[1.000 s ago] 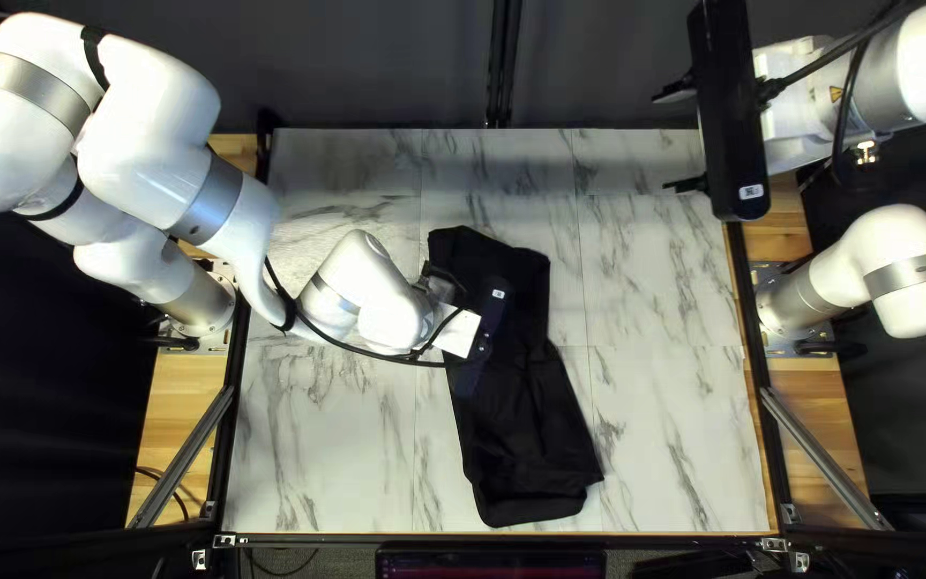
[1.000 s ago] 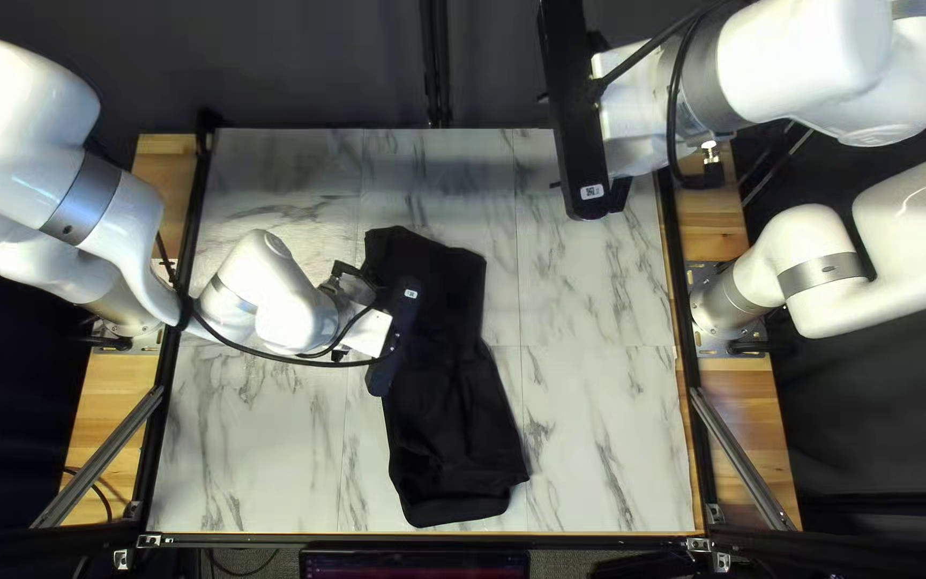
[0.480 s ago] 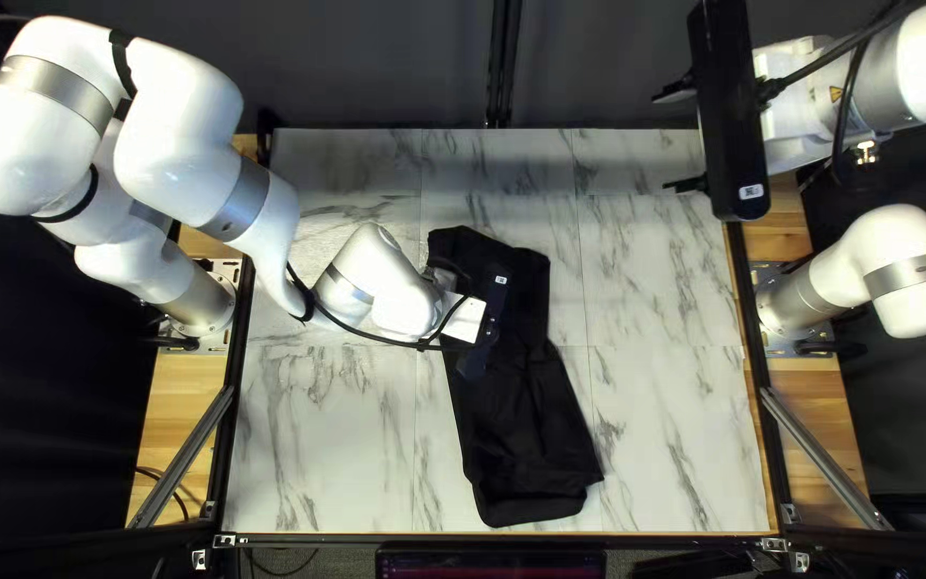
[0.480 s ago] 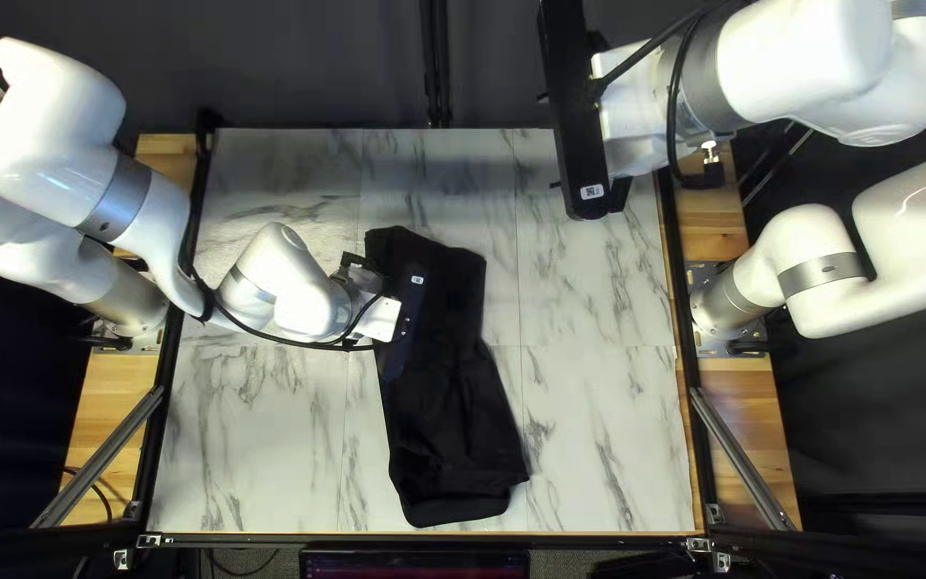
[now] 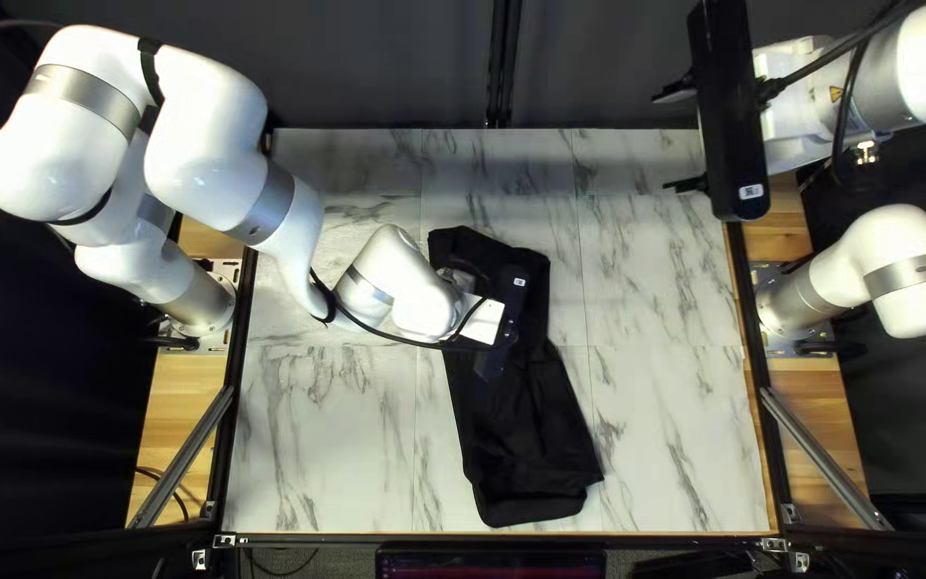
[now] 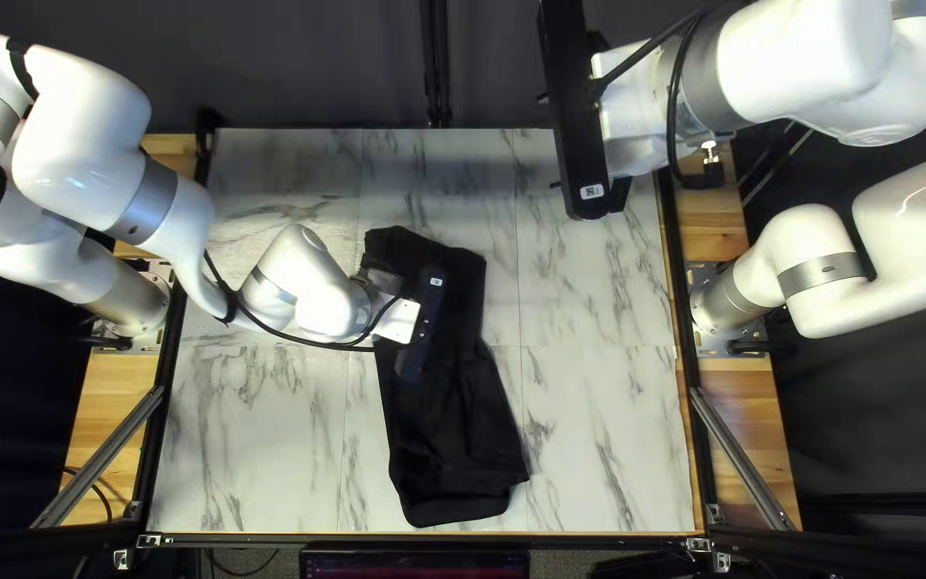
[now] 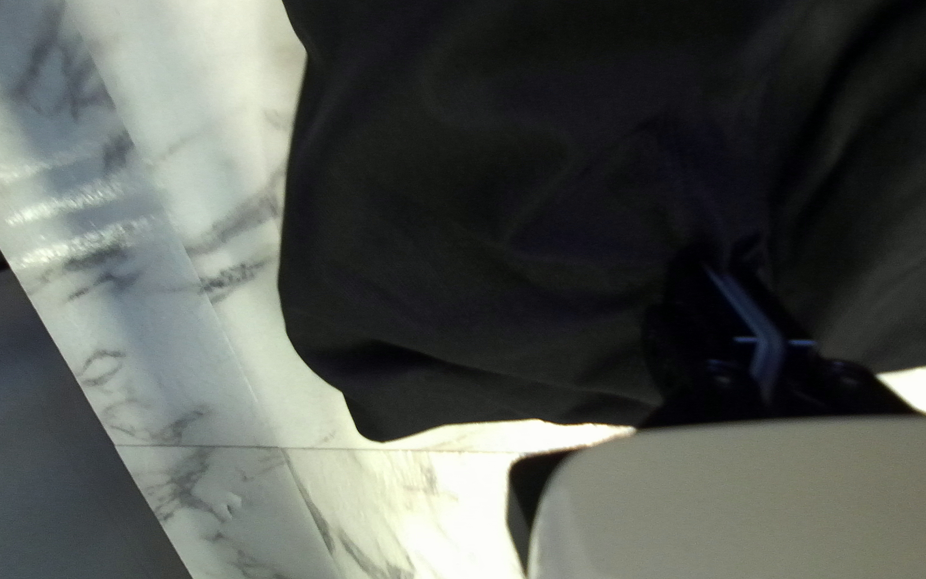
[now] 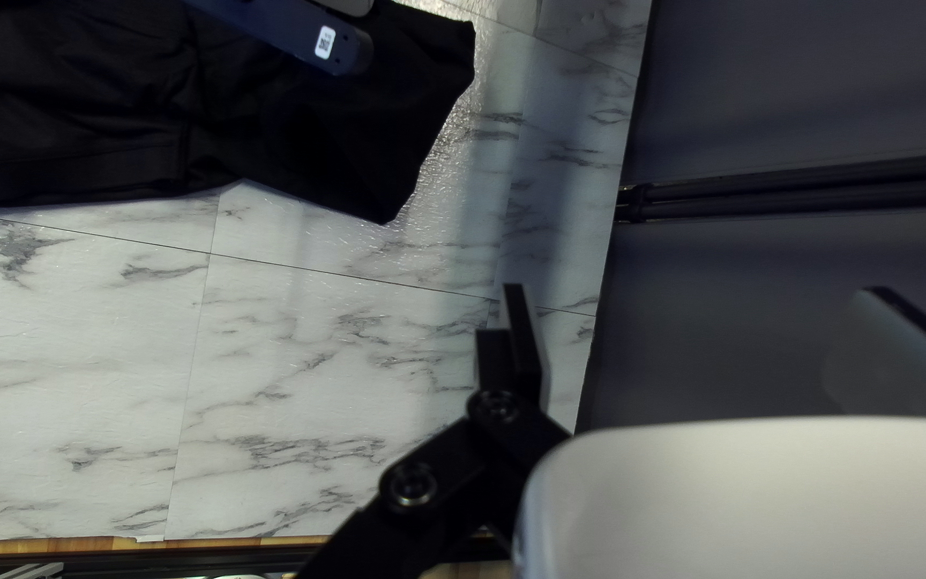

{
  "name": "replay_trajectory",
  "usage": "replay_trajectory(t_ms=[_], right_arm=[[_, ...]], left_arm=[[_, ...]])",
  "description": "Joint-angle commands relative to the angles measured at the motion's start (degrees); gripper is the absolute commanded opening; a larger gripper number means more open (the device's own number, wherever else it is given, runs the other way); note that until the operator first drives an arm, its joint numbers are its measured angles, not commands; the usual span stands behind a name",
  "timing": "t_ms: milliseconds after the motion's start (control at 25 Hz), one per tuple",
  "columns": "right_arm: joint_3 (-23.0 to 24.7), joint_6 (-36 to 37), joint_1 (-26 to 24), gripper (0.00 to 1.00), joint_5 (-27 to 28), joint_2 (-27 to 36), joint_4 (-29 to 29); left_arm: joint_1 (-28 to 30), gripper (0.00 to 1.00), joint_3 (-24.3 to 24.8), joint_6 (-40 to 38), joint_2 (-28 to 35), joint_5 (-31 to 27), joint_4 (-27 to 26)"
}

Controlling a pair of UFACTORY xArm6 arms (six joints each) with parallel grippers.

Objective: Fold t-shirt

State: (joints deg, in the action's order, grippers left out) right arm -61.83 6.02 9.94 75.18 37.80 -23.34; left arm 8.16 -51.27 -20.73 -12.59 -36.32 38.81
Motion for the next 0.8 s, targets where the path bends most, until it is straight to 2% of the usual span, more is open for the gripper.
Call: replay_trajectory(t_ms=[40, 240, 280, 320, 440, 640, 800], right_arm=[[0.0, 0.0, 0.0, 1.0, 0.0, 0.0, 0.0], [0.0, 0.0, 0.0, 1.0, 0.0, 0.0, 0.0], [0.0, 0.0, 0.0, 1.0, 0.0, 0.0, 0.0], [0.0, 0.0, 0.0, 1.0, 0.0, 0.0, 0.0], [0.0, 0.0, 0.0, 1.0, 0.0, 0.0, 0.0], [0.0, 0.0, 0.0, 1.0, 0.0, 0.0, 0.0], [0.0, 0.0, 0.0, 1.0, 0.0, 0.0, 0.0]], left_arm=[[-0.5, 0.0, -1.8, 1.7, -0.9, 1.6, 0.0], [-1.0, 0.0, -3.6, 3.3, -2.6, 4.9, 0.1], [-1.1, 0.25, -3.6, 3.5, -2.6, 5.7, 0.2], [-1.1, 1.0, -3.5, 3.9, -2.4, 6.0, 0.1], [-1.0, 1.0, -0.5, 4.3, 0.6, 7.0, 0.5], [-0.8, 1.0, 10.1, 3.1, 11.7, 6.3, 2.4], [-3.2, 1.0, 17.0, 7.6, 17.1, 9.0, 0.8]])
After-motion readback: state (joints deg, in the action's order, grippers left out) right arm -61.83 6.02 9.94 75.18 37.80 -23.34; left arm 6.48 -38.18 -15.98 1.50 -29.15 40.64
